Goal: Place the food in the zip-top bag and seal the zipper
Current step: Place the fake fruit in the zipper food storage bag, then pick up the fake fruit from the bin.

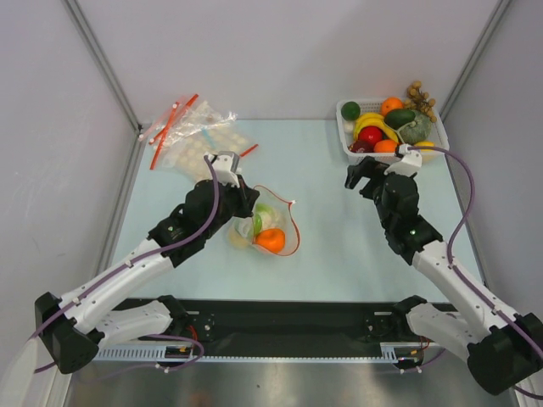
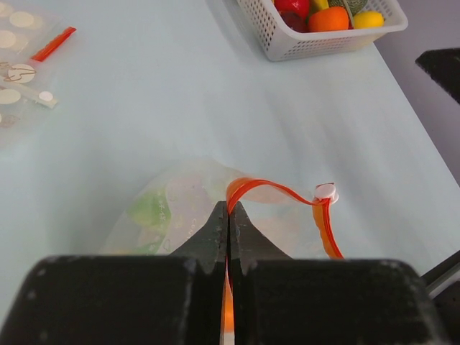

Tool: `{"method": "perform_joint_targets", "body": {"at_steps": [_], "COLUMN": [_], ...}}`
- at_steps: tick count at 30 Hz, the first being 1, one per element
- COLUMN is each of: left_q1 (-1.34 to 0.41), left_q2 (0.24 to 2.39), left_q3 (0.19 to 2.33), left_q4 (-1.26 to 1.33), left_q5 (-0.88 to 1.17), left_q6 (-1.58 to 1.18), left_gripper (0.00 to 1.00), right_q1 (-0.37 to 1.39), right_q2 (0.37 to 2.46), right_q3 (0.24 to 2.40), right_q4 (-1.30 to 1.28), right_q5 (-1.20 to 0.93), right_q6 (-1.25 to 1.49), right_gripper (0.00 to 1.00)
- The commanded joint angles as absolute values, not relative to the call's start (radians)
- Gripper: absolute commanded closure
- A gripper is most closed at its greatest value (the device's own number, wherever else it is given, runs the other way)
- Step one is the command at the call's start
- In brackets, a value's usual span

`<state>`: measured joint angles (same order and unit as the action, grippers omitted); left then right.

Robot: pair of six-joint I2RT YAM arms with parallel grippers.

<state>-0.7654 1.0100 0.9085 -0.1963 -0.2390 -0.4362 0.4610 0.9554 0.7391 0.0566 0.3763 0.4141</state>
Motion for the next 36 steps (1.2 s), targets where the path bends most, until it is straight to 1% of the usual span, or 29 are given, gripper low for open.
{"method": "perform_joint_targets", "body": {"at_steps": [1,4,7,8,12,13,14,18,21,24,27,36], "left_q1": [-0.759,-0.759,-0.759,-0.759,-0.759,-0.759,-0.758,-0.759,-0.759,-0.759,-0.759,-0.759], "left_q2": [1.011,1.017,1.02,1.022,1.029,1.032,1.034,1.038,1.039,1.042,1.045,1.051], "left_q3": [0.908,0.908,0.908,0.908,0.91,0.911,0.91,0.913,0.914,0.913,0.913,0.916], "left_q4": [-0.14,-0.135,-0.135,-0.132,-0.132,-0.133,-0.132,-0.13,-0.129,-0.126,-0.124,-0.129], "left_q5": [-0.221,-0.215,-0.21,-0.21,-0.209,-0.206,-0.206,-0.199,-0.192,-0.183,-0.178,-0.183], "left_q6": [-0.437,-0.437,-0.437,-0.437,-0.437,-0.436,-0.437,-0.436,-0.437,-0.437,-0.437,-0.434], "left_gripper": [0.99,1.0,1.0,1.0,1.0,1.0,1.0,1.0,1.0,1.0,1.0,1.0], "right_q1": [0.371,0.255,0.152,0.141,0.132,0.127,0.124,0.12,0.118,0.117,0.112,0.109], "right_q2": [1.012,1.107,1.176,1.219,1.354,1.385,1.447,1.589,1.681,1.825,1.884,2.081], "right_q3": [0.828,0.926,0.995,1.014,1.127,1.2,1.235,1.394,1.521,1.656,1.729,1.855], "right_q4": [0.071,0.017,0.006,0.006,-0.017,-0.061,-0.083,-0.159,-0.247,-0.368,-0.399,-0.459], "right_q5": [0.394,0.355,0.255,0.246,0.317,0.336,0.362,0.417,0.466,0.514,0.519,0.505], "right_q6": [0.44,0.463,0.52,0.525,0.491,0.483,0.473,0.375,0.322,0.27,0.238,0.224], "right_gripper": [0.0,0.0,0.0,0.0,0.0,0.0,0.0,0.0,0.0,0.0,0.0,0.0]}}
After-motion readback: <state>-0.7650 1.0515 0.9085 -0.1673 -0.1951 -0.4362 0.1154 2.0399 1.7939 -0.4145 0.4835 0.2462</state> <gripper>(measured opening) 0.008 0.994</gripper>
